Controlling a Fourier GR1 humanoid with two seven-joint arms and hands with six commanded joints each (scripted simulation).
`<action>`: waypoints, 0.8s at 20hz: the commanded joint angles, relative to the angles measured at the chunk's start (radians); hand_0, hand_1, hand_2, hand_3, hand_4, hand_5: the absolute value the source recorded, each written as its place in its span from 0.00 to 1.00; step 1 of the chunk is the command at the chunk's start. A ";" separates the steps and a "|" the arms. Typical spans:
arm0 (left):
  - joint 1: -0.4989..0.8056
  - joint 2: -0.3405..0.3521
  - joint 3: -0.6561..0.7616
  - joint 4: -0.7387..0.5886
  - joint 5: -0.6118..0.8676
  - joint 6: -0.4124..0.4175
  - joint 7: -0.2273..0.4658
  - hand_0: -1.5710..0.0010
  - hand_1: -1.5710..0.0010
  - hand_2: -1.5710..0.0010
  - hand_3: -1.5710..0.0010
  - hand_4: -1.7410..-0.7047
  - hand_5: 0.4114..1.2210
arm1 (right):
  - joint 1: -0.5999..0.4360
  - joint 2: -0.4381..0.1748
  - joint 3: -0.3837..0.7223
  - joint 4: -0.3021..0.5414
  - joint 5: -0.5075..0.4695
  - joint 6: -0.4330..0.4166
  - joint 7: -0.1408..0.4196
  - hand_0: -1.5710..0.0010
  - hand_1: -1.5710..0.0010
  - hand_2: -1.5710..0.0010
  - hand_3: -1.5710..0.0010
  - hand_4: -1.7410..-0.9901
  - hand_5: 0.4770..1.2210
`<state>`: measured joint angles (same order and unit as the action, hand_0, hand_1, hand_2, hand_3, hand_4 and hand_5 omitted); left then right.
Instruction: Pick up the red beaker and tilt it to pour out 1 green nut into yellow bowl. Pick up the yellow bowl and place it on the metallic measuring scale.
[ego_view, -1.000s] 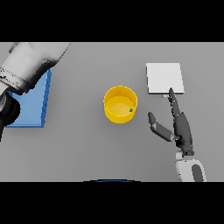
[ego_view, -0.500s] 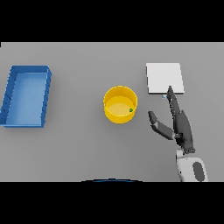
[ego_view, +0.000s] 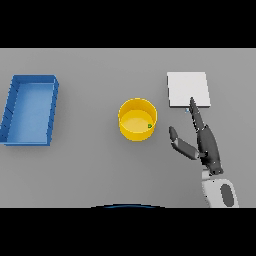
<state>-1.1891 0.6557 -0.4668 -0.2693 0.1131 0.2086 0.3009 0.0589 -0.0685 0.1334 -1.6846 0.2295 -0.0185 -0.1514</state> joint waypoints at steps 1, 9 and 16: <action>0.043 0.009 0.004 -0.051 0.027 0.024 0.028 0.00 0.00 0.00 0.11 0.00 1.00 | 0.004 0.001 0.003 0.008 0.006 -0.001 0.007 1.00 1.00 1.00 1.00 0.73 0.31; 0.423 0.101 -0.034 -0.576 0.196 0.250 0.205 0.00 0.00 0.00 0.11 0.00 1.00 | 0.000 0.004 -0.005 0.036 0.000 -0.004 -0.028 1.00 1.00 1.00 1.00 0.72 0.29; 0.550 0.166 -0.125 -0.784 0.303 0.259 0.308 0.00 0.00 0.00 0.10 0.08 0.59 | -0.009 -0.005 -0.011 0.029 -0.010 0.003 -0.007 1.00 1.00 1.00 1.00 0.77 0.27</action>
<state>-0.6396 0.8210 -0.5915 -1.0535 0.4188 0.4701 0.6074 0.0494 -0.0732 0.1227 -1.6561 0.2199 -0.0158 -0.1596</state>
